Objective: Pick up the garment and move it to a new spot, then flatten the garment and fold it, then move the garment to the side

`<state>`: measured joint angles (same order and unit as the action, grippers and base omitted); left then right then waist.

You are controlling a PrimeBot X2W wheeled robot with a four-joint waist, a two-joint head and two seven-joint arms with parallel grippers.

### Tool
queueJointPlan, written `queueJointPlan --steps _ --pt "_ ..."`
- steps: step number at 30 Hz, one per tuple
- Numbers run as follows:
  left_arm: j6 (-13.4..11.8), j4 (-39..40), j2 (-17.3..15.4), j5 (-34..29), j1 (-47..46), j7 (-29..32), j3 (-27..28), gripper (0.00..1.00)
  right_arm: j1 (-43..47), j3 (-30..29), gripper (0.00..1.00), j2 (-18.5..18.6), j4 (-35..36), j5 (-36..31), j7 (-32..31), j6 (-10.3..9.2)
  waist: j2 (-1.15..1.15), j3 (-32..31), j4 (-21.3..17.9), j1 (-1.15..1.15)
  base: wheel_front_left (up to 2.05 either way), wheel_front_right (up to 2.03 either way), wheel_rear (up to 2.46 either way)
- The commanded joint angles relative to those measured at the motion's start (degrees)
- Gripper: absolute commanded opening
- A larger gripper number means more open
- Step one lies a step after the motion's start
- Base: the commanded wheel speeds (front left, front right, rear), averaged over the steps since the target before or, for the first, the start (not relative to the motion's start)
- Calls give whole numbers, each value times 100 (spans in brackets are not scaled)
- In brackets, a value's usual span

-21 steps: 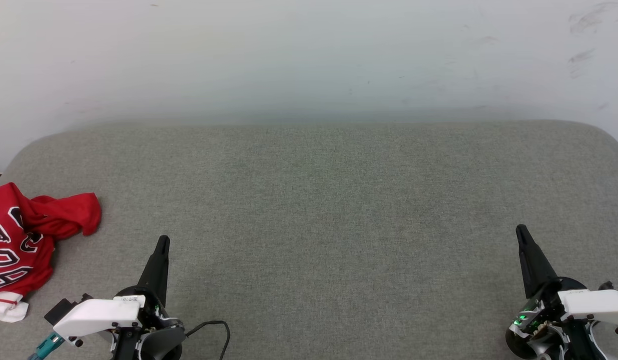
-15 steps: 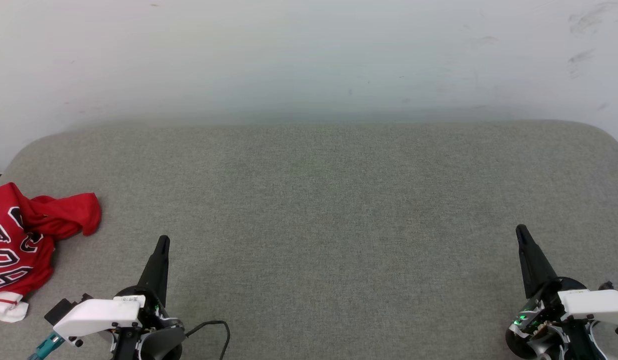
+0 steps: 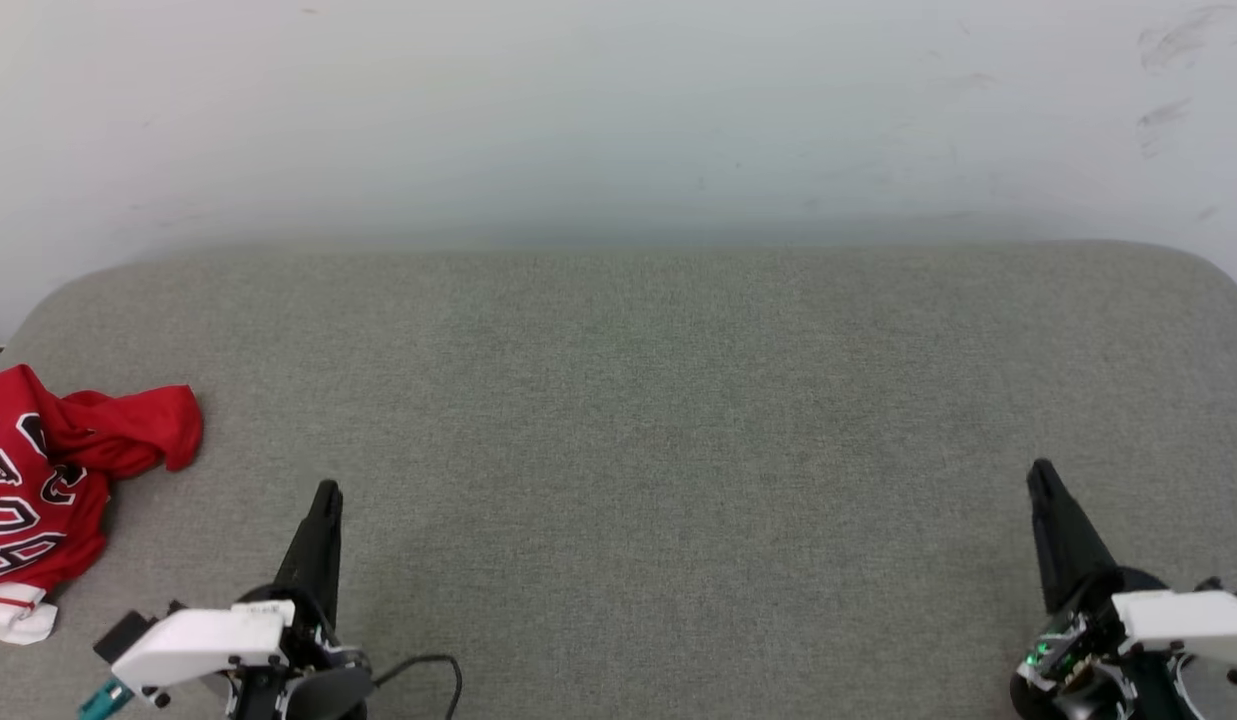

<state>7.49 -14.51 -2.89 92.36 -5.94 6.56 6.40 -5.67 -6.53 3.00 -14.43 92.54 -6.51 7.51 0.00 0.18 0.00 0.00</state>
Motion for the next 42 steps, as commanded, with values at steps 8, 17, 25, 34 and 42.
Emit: queueJointPlan --steps 8,17,25,34,42 --pt "-1 19 4 -7 16 -166 -235 100 102 82 100 -5 62 -46 143 -1 0 6 0 0 0 0 0" --pt "-1 213 -36 -292 -94 -424 -568 100 137 265 100 74 290 -386 414 -1 0 13 8 0 0 0 0" --pt "-1 404 -14 -1397 -121 -649 -552 100 163 285 100 72 545 -1637 646 -1 0 16 8 0 0 0 0" --pt "-1 595 1 -2499 -73 -852 -526 100 234 342 100 45 769 -3004 850 -1 0 7 8 0 0 0 0" --pt "0 730 1 -3449 -19 -1018 -588 100 284 358 100 38 872 -4139 1016 -1 0 -5 9 0 0 0 0"
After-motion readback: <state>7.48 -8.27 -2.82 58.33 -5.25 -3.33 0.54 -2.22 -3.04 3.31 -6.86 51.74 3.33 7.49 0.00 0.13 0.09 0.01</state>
